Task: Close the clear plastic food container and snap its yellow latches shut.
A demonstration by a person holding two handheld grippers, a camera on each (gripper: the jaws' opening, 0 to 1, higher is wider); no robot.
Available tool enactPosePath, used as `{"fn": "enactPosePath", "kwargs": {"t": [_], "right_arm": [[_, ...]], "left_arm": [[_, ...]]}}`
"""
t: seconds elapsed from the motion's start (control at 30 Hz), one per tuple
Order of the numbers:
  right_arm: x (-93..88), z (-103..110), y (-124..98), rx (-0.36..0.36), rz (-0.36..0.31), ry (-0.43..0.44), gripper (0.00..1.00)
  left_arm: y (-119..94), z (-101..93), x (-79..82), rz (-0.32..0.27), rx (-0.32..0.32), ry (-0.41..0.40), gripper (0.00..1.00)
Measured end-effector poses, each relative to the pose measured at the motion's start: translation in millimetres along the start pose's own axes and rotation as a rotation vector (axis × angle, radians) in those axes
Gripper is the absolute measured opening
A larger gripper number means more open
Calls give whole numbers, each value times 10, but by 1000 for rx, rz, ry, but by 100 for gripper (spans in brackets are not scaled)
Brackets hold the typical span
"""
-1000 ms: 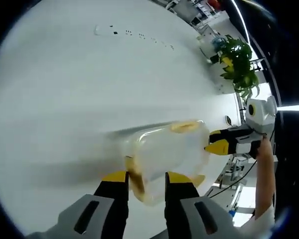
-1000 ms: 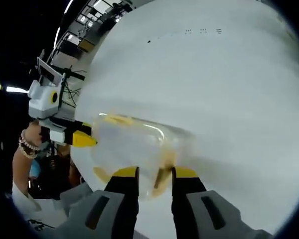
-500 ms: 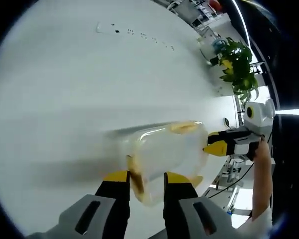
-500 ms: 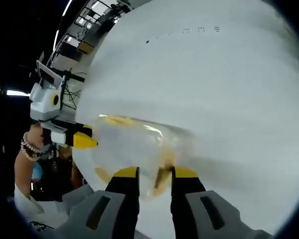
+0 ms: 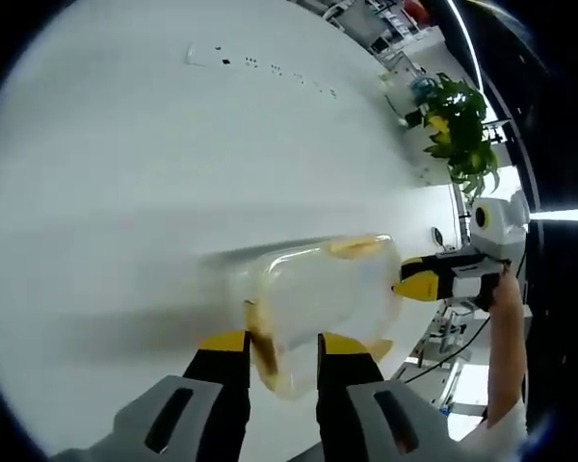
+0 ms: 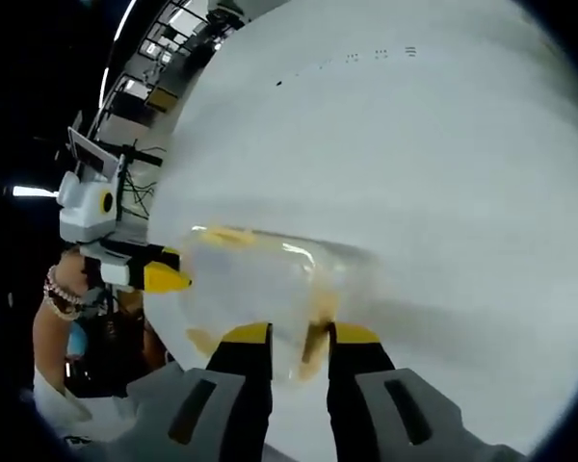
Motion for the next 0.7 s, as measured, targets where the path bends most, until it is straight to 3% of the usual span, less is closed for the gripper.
{"fn": "enactPosePath", "kwargs": {"t": [0.2, 0.43, 0.57, 0.63, 0.7], "right_arm": [[-39, -7, -17, -4, -10, -11, 17], [-107, 27, -19, -36, -25, -91, 19], [-109, 49, -15, -77, -19, -182, 20], [-115, 76, -16, -116, -7, -240, 20], [-114, 103, -15, -148, 7, -277, 21]], "left_arm": [[-22, 13, 15, -4, -2, 3, 20], [-67, 24, -26, -9, -11, 51, 21], [-99, 28, -2, -54, -3, 202, 23], [-129, 20, 31, -87, 27, 316, 25], [-160, 51, 48, -110, 74, 399, 34]]}}
Point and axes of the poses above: the point that each gripper's makers call its tool centre point, and the gripper's own axes: y roughly forward along the fingers, z roughly to its left, x roughly out of its top, the point moved 2 cm from there along -y, roughly backward along the fingers, and after that the axes turned 6 degrees about -y, right-handed, at the moved point
